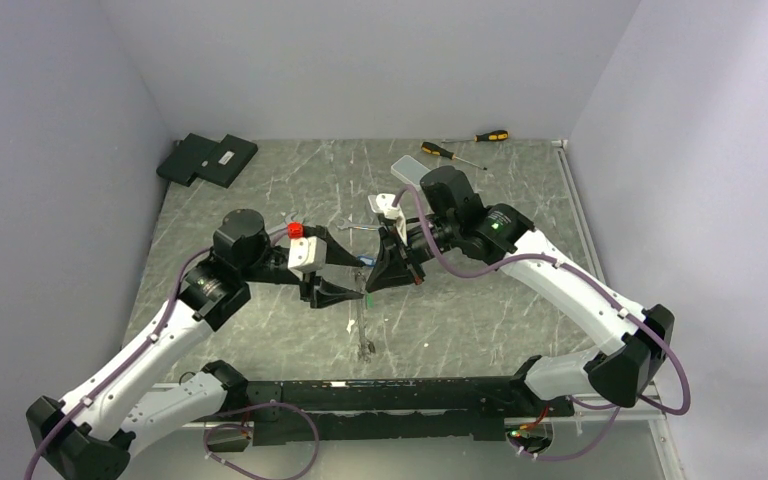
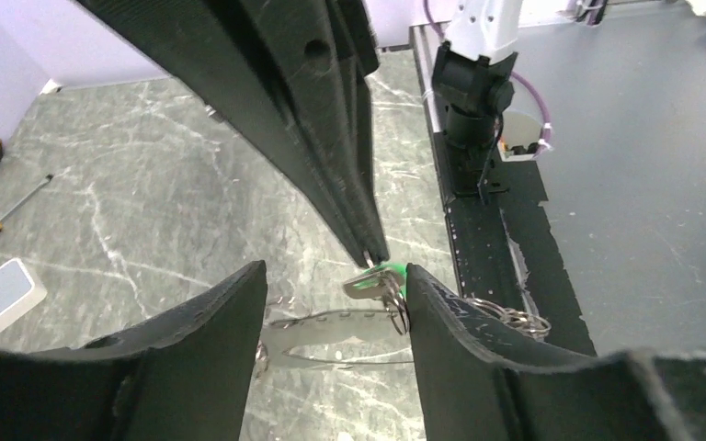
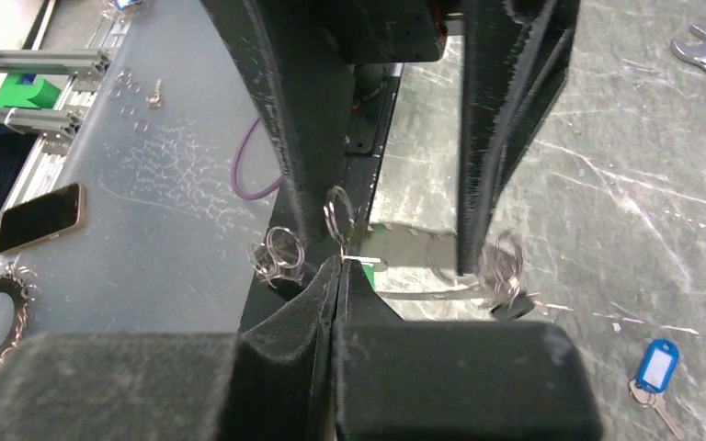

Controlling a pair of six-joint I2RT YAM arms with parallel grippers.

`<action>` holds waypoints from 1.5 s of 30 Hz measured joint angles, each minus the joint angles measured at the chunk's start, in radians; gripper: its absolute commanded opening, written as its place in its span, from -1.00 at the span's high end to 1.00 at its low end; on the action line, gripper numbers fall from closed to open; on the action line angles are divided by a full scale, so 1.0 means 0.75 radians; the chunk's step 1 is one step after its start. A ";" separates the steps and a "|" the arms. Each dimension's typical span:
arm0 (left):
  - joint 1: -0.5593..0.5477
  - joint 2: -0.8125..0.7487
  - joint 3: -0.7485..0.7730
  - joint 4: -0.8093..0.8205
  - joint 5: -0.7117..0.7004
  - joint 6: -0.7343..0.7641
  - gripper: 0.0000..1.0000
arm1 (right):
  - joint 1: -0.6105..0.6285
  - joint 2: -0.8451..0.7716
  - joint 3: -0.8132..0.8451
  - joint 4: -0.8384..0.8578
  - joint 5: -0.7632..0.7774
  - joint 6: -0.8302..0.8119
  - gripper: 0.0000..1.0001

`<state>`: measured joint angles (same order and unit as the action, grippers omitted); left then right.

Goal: Put the keys on the keyring

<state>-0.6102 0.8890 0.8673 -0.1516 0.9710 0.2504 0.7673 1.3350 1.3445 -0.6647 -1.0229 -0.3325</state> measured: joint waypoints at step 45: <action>0.012 -0.660 -0.231 -0.051 -1.495 -0.080 -0.99 | 0.270 0.729 0.550 0.160 0.531 0.257 1.00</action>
<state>-0.6010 0.3939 0.6937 -0.1898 -0.1505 0.1902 0.9699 1.8820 1.7573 -0.5446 -0.6250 -0.1398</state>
